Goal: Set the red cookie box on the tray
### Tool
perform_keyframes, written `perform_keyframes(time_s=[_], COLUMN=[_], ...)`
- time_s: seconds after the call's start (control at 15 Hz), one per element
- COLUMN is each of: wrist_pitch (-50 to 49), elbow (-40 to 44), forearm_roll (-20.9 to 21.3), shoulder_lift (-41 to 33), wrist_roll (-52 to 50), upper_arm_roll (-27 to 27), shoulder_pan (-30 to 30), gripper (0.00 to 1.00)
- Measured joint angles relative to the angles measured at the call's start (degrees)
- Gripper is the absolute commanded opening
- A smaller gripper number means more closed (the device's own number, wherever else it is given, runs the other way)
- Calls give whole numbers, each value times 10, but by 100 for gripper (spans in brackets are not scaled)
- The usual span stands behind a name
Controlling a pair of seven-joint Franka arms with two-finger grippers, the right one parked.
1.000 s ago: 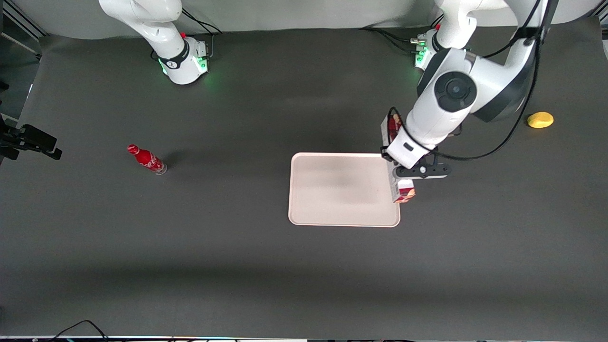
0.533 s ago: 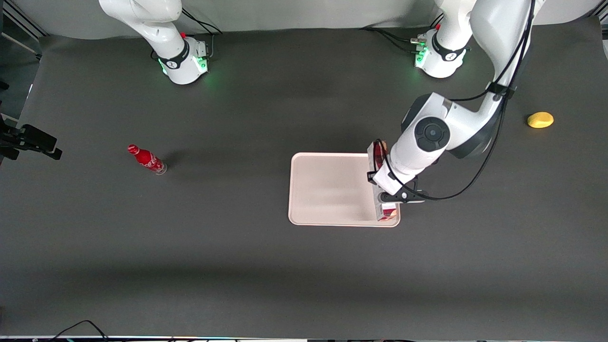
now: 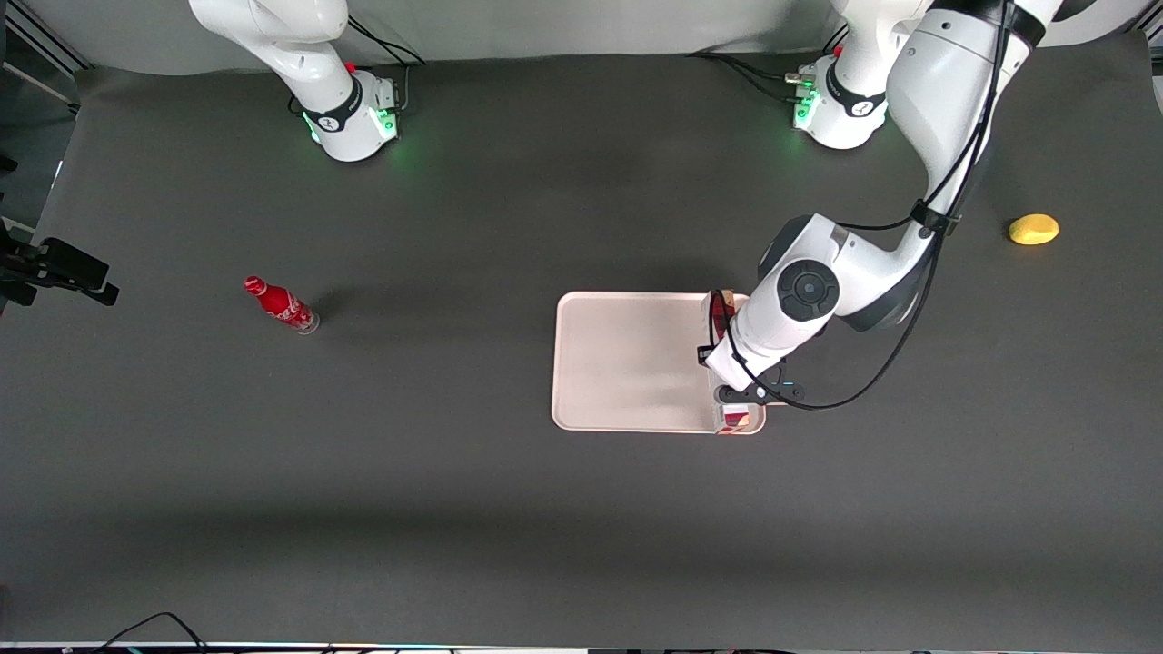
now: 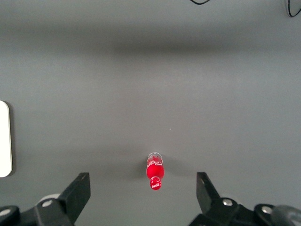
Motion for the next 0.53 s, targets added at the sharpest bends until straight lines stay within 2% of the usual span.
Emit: perform_keyframes(time_s=[0.13,0.2,0.27,0.4,0.53], wrist_pitch=[0,0,0,0,1], elbow=[0,0,-1,-1,-1], forearm_roll=[0,1,1,1,1], shoulder_lift=[0,0,0,2,3], wrist_roll=[0,0,0,0,0], upper_arm_roll=[0,0,0,0,2], shoulder_pan=[0,0,0,0,0], gripper=[3,26,44,100,100])
